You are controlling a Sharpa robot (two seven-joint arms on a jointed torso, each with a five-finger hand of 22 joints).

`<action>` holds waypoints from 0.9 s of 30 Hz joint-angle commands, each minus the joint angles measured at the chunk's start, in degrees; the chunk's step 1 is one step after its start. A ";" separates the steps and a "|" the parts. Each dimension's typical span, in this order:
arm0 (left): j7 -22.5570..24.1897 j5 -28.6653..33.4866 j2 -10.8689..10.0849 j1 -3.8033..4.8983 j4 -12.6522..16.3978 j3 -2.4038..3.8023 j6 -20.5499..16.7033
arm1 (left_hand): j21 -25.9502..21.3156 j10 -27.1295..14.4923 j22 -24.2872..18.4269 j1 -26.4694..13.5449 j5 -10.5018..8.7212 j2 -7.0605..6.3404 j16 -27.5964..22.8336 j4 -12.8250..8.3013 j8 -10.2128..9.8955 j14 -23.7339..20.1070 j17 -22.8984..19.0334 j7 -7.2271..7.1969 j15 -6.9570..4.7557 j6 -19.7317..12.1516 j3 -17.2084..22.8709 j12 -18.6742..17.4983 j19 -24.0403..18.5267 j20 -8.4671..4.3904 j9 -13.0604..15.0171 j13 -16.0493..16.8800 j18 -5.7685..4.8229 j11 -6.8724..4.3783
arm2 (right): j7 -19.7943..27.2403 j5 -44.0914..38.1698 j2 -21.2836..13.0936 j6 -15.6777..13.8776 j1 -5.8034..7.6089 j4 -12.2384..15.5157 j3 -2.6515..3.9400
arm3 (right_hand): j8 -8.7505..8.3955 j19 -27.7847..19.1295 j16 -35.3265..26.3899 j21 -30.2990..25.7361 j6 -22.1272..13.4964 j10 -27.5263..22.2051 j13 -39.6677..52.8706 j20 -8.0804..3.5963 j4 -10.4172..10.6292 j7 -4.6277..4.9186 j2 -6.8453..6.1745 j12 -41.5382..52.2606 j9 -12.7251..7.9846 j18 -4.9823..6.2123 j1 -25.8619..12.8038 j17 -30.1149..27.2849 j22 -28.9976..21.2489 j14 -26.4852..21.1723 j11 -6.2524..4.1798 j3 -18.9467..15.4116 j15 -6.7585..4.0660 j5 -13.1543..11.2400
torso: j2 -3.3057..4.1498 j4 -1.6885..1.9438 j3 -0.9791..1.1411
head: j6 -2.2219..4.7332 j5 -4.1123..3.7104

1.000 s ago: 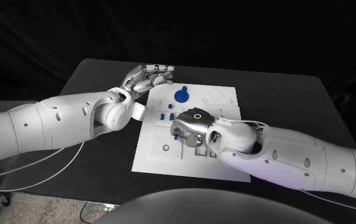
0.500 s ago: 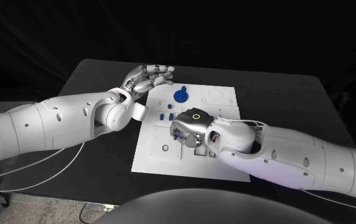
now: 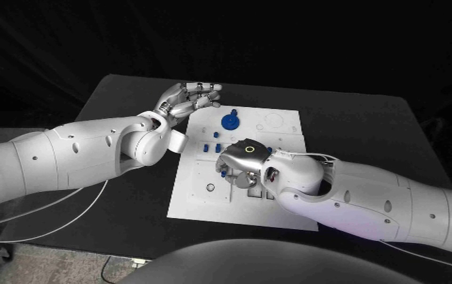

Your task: Assemble the parts on the task board

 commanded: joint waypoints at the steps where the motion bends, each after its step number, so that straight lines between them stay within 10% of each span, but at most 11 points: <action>1: 0.29 0.68 0.13 0.01 0.04 0.04 1.11 | -0.37 -0.09 -0.05 0.51 0.28 0.12 0.22 -0.06 0.28 0.01 -0.12 0.32 0.52 -0.24 -0.20 0.26 0.18 -0.06 -0.10 -0.11 0.50 0.42 | 0.54 0.73 0.07 1.13 -0.07 -0.06 -0.01 | -0.25 -0.77 -0.41 -0.81 -1.17 -1.00 -0.07 -0.05 0.47 0.07 -0.50 -0.40 -0.40 1.21 -0.45 2.19 10.41 -0.32 0.09 -0.20 0.33 -1.05 | 0.02 -0.03 -0.02 | 0.00 0.00; 17: 0.16 0.75 0.06 0.01 0.07 0.03 1.03 | -0.39 -0.07 -0.07 0.64 0.29 0.15 0.27 -0.11 0.32 0.03 -0.17 0.37 0.56 -0.25 -0.19 0.33 0.19 -0.06 -0.13 -0.17 0.50 0.47 | 0.90 2.38 -2.95 -4.34 0.22 1.68 0.07 | 0.19 -3.13 -1.82 -4.58 -8.56 -8.03 1.11 0.19 3.08 -2.55 -1.73 0.89 -3.24 2.00 -1.64 0.03 9.32 -2.20 1.12 -4.06 0.50 -5.66 | -0.02 0.05 0.02 | 0.00 0.34; 23: 0.18 0.77 -0.37 0.01 0.20 -0.01 0.83 | -0.40 -0.07 -0.07 0.67 0.29 0.15 0.28 -0.11 0.33 0.03 -0.18 0.38 0.57 -0.25 -0.19 0.35 0.19 -0.06 -0.14 -0.19 0.50 0.48 | 0.76 7.70 -8.53 -5.75 4.03 4.91 0.23 | 0.03 -1.92 -0.70 -3.38 -8.89 -9.99 0.14 1.95 4.27 -1.12 -1.44 0.69 -4.41 1.55 -1.32 0.94 9.77 -1.23 2.84 -5.94 2.91 -4.76 | -0.03 -0.17 -0.01 | 0.00 0.78; 27: 0.22 0.78 -0.64 0.01 0.30 -0.03 0.65 | -0.41 -0.07 -0.07 0.66 0.27 0.12 0.30 -0.09 0.34 0.03 -0.20 0.42 0.57 -0.26 -0.24 0.38 0.20 -0.06 -0.16 -0.22 0.50 0.49 | 0.43 10.01 -12.76 -5.72 6.49 6.47 0.26 | -0.04 -1.20 -0.05 -2.61 -11.84 -11.42 -2.95 3.03 5.30 -4.04 -1.21 -1.48 -6.63 1.48 -0.43 1.32 10.03 -0.77 3.56 -7.93 3.64 -4.72 | -0.02 -0.06 -0.03 | 0.00 0.76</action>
